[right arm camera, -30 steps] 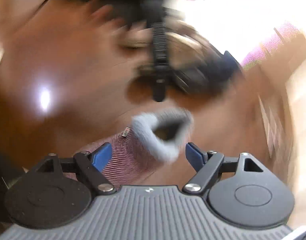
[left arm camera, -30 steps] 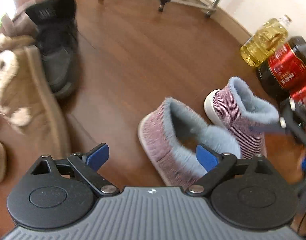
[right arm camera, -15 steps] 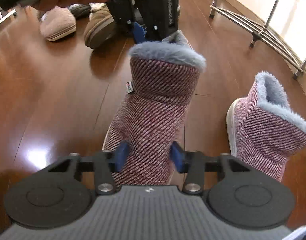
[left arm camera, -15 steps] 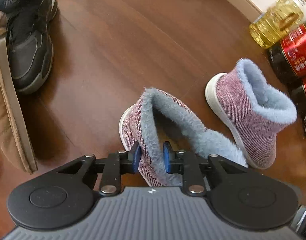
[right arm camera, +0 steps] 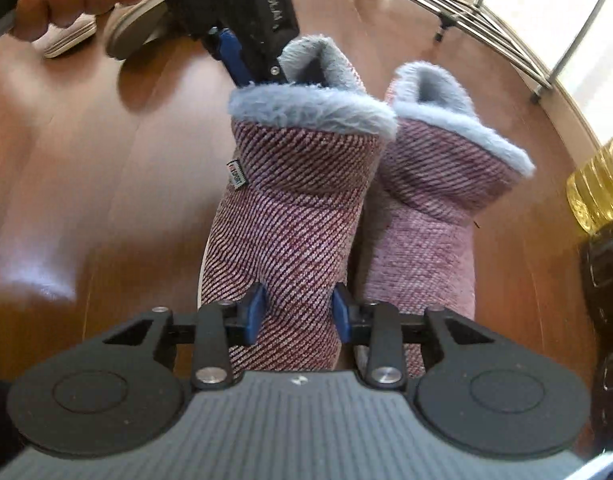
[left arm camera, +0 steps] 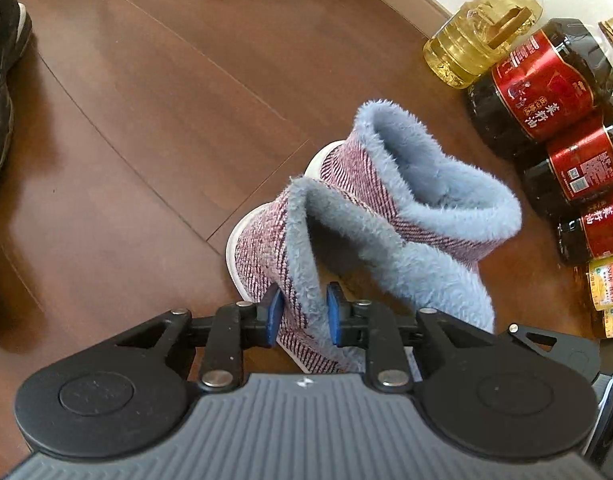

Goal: Organize scattered shoes
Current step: 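Set the striped boot beside its pair and open the right gripper, then grasp a tan buckled fur-lined shoe by its heel with the left gripper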

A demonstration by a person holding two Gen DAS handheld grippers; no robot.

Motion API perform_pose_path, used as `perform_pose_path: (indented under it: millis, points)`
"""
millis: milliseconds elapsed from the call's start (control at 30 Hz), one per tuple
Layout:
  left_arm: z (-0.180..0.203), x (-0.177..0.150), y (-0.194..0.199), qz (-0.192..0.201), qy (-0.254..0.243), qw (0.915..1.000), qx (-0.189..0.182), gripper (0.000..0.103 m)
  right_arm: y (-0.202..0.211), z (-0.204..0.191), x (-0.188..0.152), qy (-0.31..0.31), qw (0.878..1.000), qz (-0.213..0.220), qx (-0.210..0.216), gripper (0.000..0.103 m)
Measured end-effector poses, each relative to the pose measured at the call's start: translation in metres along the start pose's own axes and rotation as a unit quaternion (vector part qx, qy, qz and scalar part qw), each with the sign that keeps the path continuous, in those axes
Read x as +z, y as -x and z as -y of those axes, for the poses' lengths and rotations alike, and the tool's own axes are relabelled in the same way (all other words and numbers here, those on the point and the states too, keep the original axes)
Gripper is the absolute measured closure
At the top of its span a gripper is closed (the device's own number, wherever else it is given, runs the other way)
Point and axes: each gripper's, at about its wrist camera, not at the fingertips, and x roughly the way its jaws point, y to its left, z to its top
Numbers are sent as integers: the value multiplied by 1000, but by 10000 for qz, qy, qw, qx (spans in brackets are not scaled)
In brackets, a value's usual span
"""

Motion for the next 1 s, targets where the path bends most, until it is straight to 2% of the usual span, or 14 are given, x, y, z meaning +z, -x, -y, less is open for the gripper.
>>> perform_pose_path:
  millis: [333, 467, 567, 633, 667, 700, 733, 833, 900, 1000]
  points:
    - [13, 0, -3, 18, -104, 9999, -18, 75, -4, 7, -1, 223, 9996, -151, -108, 68]
    - [10, -1, -1, 17, -32, 10000, -28, 72, -4, 13, 0, 87, 9997, -200, -68, 58]
    - [8, -2, 9, 74, 31, 9999, -87, 69, 5, 19, 1, -229, 9995, -205, 120, 54]
    - [12, -6, 32, 366, -200, 9991, -102, 66, 20, 23, 4, -360, 9992, -83, 167, 43]
    - [15, -8, 44, 493, -343, 9981, -96, 60, 25, 23, 5, -355, 9992, -21, 178, 38]
    - [17, -11, 57, 599, -553, 9967, -37, 53, 30, 24, 7, -319, 9993, 39, 167, 37]
    - [17, -18, 72, 690, -814, 9943, 76, 50, 44, 24, 11, -222, 9995, 190, 137, 36]
    - [5, -43, 103, 592, -1337, 9872, 637, 48, 71, 27, 23, -94, 9985, 508, 196, 37]
    - [-15, -66, 119, 390, -1406, 9839, 1028, 48, 85, 29, 33, -81, 9964, 737, 412, 38]
    - [-48, -96, 139, 174, -1106, 9841, 1377, 48, 94, 25, 50, -35, 9934, 925, 675, 38]
